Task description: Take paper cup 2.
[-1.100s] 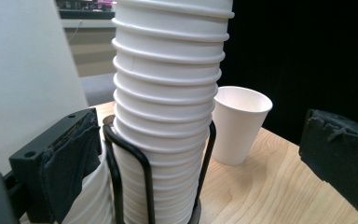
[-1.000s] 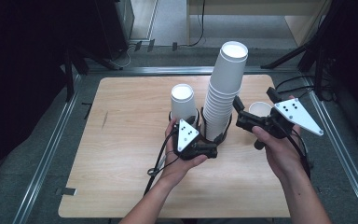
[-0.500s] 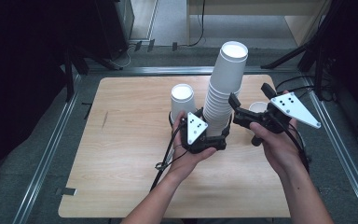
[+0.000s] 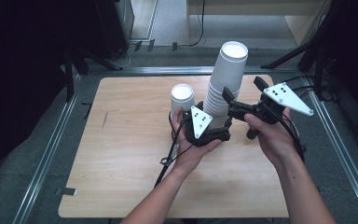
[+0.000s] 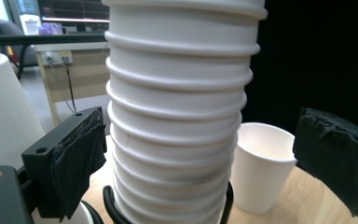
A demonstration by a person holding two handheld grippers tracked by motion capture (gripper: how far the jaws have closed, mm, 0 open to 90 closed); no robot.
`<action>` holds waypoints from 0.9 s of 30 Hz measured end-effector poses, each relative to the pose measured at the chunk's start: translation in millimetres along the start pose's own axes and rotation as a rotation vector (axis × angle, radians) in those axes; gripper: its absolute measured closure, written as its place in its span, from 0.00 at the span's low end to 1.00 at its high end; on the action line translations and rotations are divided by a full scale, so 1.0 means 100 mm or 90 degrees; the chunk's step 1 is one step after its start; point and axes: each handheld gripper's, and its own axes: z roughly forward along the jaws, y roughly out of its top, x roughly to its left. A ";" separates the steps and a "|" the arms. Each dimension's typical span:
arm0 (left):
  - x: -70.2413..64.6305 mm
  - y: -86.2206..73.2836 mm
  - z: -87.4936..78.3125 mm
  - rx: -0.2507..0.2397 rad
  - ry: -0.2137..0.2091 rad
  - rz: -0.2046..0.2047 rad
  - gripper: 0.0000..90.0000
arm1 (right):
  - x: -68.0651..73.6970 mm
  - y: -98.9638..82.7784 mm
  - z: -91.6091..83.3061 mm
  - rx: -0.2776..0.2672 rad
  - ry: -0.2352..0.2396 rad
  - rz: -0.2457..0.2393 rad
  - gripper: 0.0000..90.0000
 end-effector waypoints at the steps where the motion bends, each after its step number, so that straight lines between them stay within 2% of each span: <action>1: 0.00 0.00 0.00 0.000 0.000 0.000 0.03 | 0.00 0.00 0.00 0.000 0.000 0.000 0.00; 5: 0.00 0.00 0.05 -0.005 0.030 -0.012 0.03 | -0.02 0.03 0.04 0.002 0.000 -0.004 0.00; 13: -0.06 0.01 0.14 -0.007 0.042 -0.005 0.03 | -0.06 0.03 0.12 0.014 0.001 -0.004 0.00; 16: -0.08 0.01 0.18 -0.006 0.045 -0.012 0.03 | -0.07 0.05 0.15 0.016 0.006 0.000 0.00; 21: -0.12 0.01 0.22 -0.004 0.062 0.001 0.03 | -0.09 0.08 0.19 0.019 0.015 -0.002 0.00; 23: -0.12 0.01 0.24 -0.004 0.067 -0.011 0.03 | -0.10 0.09 0.21 0.022 0.017 -0.006 0.00; 25: -0.12 0.00 0.25 -0.005 0.074 -0.013 0.03 | -0.11 0.10 0.23 0.025 0.011 -0.011 0.00; 27: -0.13 0.00 0.27 -0.002 0.089 -0.015 0.03 | -0.12 0.10 0.27 0.033 0.032 -0.001 0.00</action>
